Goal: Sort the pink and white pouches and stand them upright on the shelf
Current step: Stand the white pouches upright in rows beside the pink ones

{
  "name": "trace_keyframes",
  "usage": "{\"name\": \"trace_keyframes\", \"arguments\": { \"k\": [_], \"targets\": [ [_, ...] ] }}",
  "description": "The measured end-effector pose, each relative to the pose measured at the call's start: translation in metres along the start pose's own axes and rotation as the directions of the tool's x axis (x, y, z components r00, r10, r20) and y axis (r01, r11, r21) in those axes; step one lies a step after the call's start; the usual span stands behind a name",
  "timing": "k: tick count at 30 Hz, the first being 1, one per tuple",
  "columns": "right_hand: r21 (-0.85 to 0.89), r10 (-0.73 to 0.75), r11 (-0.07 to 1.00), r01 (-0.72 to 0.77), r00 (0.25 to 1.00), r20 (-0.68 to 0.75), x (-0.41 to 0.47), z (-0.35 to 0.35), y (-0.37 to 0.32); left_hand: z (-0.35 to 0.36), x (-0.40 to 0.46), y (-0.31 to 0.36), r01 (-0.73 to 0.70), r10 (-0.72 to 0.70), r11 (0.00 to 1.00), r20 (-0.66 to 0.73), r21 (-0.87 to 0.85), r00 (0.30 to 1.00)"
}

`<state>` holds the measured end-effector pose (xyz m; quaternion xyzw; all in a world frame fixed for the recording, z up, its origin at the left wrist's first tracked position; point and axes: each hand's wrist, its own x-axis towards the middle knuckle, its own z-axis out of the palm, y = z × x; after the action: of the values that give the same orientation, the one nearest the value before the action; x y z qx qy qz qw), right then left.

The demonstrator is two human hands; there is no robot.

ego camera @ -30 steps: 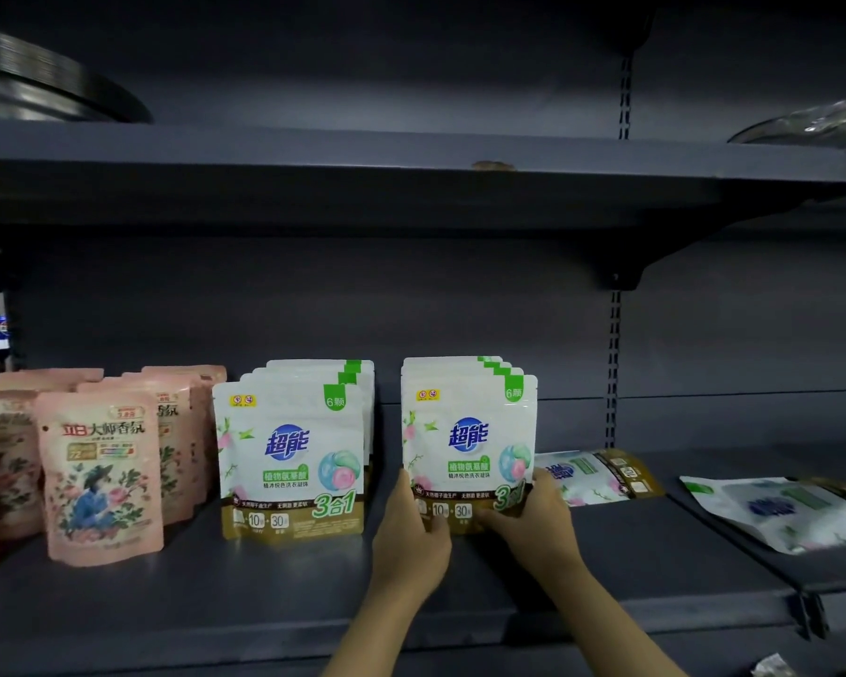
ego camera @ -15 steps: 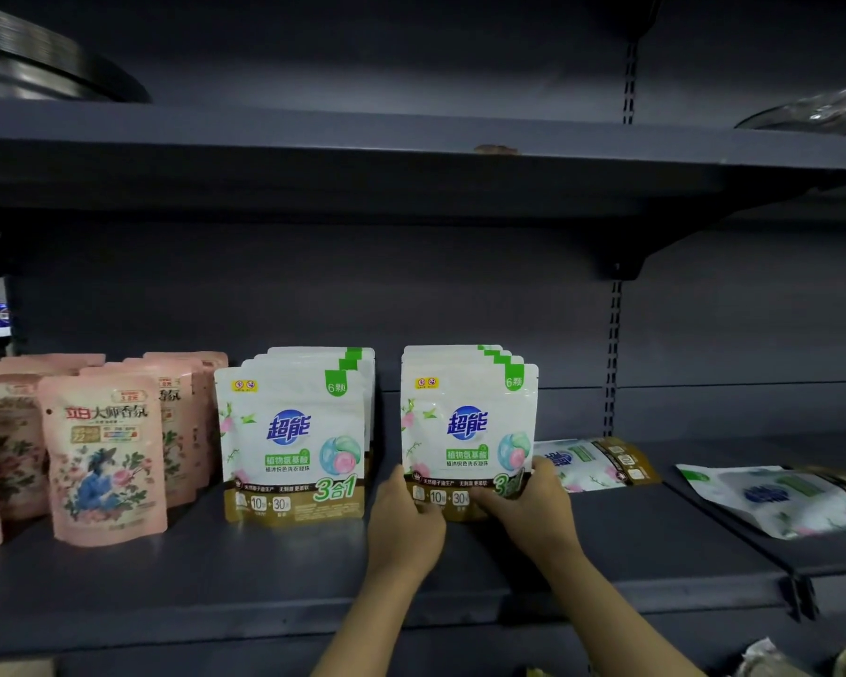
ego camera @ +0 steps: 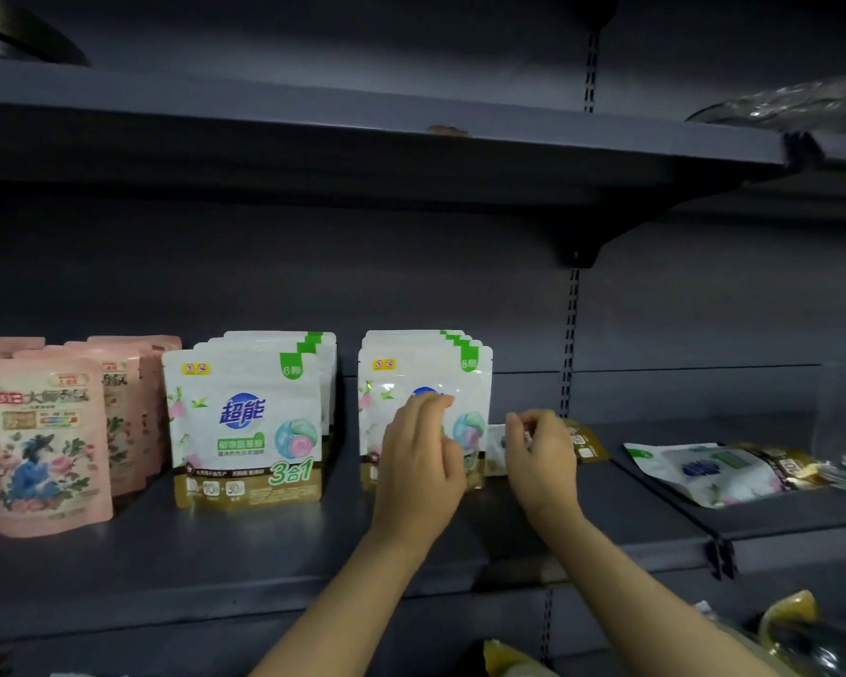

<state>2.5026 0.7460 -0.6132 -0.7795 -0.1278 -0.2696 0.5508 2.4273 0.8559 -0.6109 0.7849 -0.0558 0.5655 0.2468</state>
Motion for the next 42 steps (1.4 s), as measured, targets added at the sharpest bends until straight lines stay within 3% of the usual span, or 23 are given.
{"name": "trace_keyframes", "arguments": {
  "k": [5, 8, 11, 14, 17, 21, 26, 28, 33, 35, 36, 37, 39, 40, 42],
  "targets": [
    [-0.083, -0.008, 0.996, 0.008, 1.000, 0.006, 0.026, -0.045, 0.014, 0.049, 0.011, 0.042, -0.108, 0.119, 0.992, 0.211, -0.061, 0.970],
    [-0.154, 0.015, 0.988, -0.013, 1.000, 0.009, 0.036, -0.066, 0.032, 0.084, 0.004, 0.057, -0.067, 0.067, 0.998, 0.401, -0.014, 0.914],
    [-0.209, 0.069, 0.976, -0.064, 0.997, 0.017, 0.040, -0.085, 0.050, 0.118, 0.000, 0.057, -0.103, 0.059, 0.993, 0.497, 0.061, 0.866],
    [-0.275, 0.154, 0.953, -0.130, 0.986, 0.067, 0.041, -0.098, 0.065, 0.144, 0.003, 0.048, -0.085, -0.077, 0.968, 0.608, 0.234, 0.790],
    [-0.327, 0.234, 0.926, -0.191, 0.967, 0.097, 0.042, -0.101, 0.078, 0.161, 0.012, 0.041, -0.044, -0.238, 0.927, 0.672, 0.373, 0.702],
    [-0.319, 0.297, 0.914, -0.249, 0.949, 0.109, 0.047, -0.099, 0.083, 0.179, 0.020, 0.031, -0.035, -0.314, 0.899, 0.697, 0.437, 0.645],
    [-0.316, 0.341, 0.905, -0.283, 0.929, 0.143, 0.053, -0.101, 0.084, 0.181, 0.026, 0.037, -0.249, -0.278, 0.836, 0.768, 0.490, 0.577],
    [-0.303, 0.359, 0.902, -0.308, 0.924, 0.130, 0.055, -0.102, 0.085, 0.179, 0.030, 0.040, -0.294, -0.221, 0.833, 0.770, 0.468, 0.599],
    [-0.299, 0.423, 0.875, -0.380, 0.901, 0.095, 0.062, -0.108, 0.084, 0.166, 0.043, 0.060, -0.321, -0.010, 0.871, 0.667, 0.371, 0.745],
    [-0.181, 0.496, 0.857, -0.482, 0.867, 0.041, 0.065, -0.109, 0.086, 0.159, 0.044, 0.066, -0.322, 0.096, 0.903, 0.597, 0.284, 0.796],
    [-0.025, 0.526, 0.850, -0.526, 0.850, 0.008, 0.065, -0.111, 0.086, 0.156, 0.045, 0.067, -0.321, 0.158, 0.922, 0.544, 0.218, 0.824],
    [0.199, 0.615, 0.764, -0.613, 0.786, 0.060, 0.064, -0.113, 0.082, 0.153, 0.048, 0.066, -0.319, 0.223, 0.938, 0.461, 0.139, 0.859],
    [0.559, 0.668, 0.467, -0.685, 0.688, 0.285, 0.063, -0.118, 0.077, 0.148, 0.054, 0.060, -0.313, 0.302, 0.950, 0.291, -0.008, 0.908],
    [0.633, 0.643, 0.350, -0.690, 0.669, 0.373, 0.060, -0.123, 0.071, 0.143, 0.055, 0.058, -0.345, 0.348, 0.937, 0.209, -0.051, 0.914],
    [0.638, 0.567, 0.303, -0.708, 0.672, 0.476, 0.052, -0.132, 0.059, 0.130, 0.056, 0.058, -0.404, 0.416, 0.909, 0.147, -0.106, 0.897]
  ]
}}
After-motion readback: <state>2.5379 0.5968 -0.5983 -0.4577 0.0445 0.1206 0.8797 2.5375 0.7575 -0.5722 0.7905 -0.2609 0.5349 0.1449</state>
